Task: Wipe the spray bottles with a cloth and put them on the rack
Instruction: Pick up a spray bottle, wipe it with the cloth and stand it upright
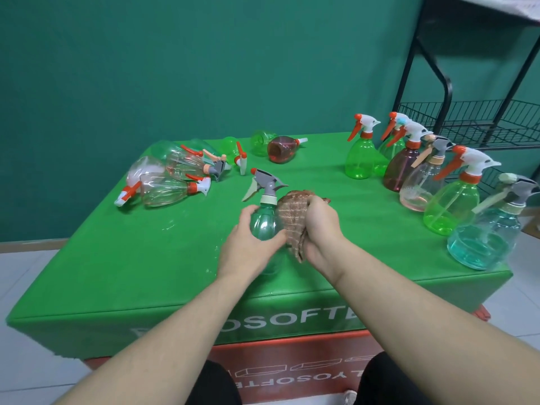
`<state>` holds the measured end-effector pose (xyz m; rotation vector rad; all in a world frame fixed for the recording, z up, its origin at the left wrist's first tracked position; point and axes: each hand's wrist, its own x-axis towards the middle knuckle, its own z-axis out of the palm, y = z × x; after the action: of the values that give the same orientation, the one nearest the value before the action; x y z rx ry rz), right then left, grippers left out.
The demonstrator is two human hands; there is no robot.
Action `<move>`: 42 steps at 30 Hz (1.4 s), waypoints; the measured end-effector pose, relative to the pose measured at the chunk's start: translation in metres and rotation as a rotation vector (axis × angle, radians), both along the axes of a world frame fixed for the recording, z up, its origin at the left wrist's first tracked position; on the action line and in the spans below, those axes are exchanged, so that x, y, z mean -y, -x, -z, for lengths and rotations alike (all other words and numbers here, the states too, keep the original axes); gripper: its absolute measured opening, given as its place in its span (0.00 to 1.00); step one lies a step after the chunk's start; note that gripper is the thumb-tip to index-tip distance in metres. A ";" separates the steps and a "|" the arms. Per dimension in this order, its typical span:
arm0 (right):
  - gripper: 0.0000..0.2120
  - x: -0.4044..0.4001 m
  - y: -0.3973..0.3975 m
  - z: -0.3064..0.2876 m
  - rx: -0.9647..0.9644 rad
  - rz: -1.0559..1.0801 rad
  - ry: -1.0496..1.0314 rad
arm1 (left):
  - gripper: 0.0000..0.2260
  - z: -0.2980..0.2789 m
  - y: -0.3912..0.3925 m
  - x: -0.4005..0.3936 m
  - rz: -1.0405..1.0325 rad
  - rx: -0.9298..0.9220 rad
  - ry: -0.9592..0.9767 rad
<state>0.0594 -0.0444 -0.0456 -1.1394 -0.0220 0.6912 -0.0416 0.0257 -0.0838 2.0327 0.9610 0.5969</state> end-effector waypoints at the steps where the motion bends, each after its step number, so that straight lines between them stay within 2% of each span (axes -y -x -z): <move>1: 0.07 -0.002 0.000 -0.002 -0.013 0.016 -0.010 | 0.34 0.000 0.000 0.001 0.009 -0.027 -0.012; 5: 0.08 -0.006 0.004 -0.011 -0.056 0.001 -0.081 | 0.32 0.000 -0.005 0.002 0.009 -0.075 -0.027; 11: 0.08 -0.007 0.007 -0.019 -0.109 -0.050 -0.148 | 0.33 0.003 -0.002 0.007 0.059 0.009 -0.073; 18: 0.14 -0.004 0.012 -0.023 0.018 -0.035 0.060 | 0.36 0.010 -0.008 0.017 0.082 -0.027 -0.130; 21: 0.15 -0.001 0.010 -0.018 0.231 -0.078 0.257 | 0.37 0.009 -0.015 0.017 0.106 -0.092 -0.175; 24: 0.19 0.007 0.008 -0.006 0.640 -0.116 0.506 | 0.38 0.007 -0.019 0.015 0.122 -0.118 -0.147; 27: 0.19 0.019 0.006 0.002 0.830 -0.169 0.573 | 0.37 0.004 -0.020 0.013 0.121 -0.103 -0.125; 29: 0.18 0.021 0.006 0.005 0.756 -0.184 0.524 | 0.36 0.004 -0.022 0.013 0.110 -0.087 -0.107; 33: 0.13 0.016 -0.002 0.005 0.215 -0.101 0.194 | 0.36 0.005 -0.023 0.018 0.127 -0.078 -0.141; 36: 0.10 0.015 -0.015 -0.001 -0.002 -0.029 0.032 | 0.38 0.007 -0.024 0.021 0.166 -0.109 -0.197; 39: 0.10 0.011 -0.015 -0.007 -0.022 -0.033 0.034 | 0.38 0.005 -0.025 0.020 0.198 -0.165 -0.229; 42: 0.13 0.004 -0.010 0.000 0.158 -0.067 0.215 | 0.39 0.003 -0.028 0.017 0.208 -0.199 -0.206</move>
<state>0.0691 -0.0486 -0.0452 -1.4036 -0.1225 0.6725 -0.0133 0.0090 -0.0863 2.3763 0.8128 0.4008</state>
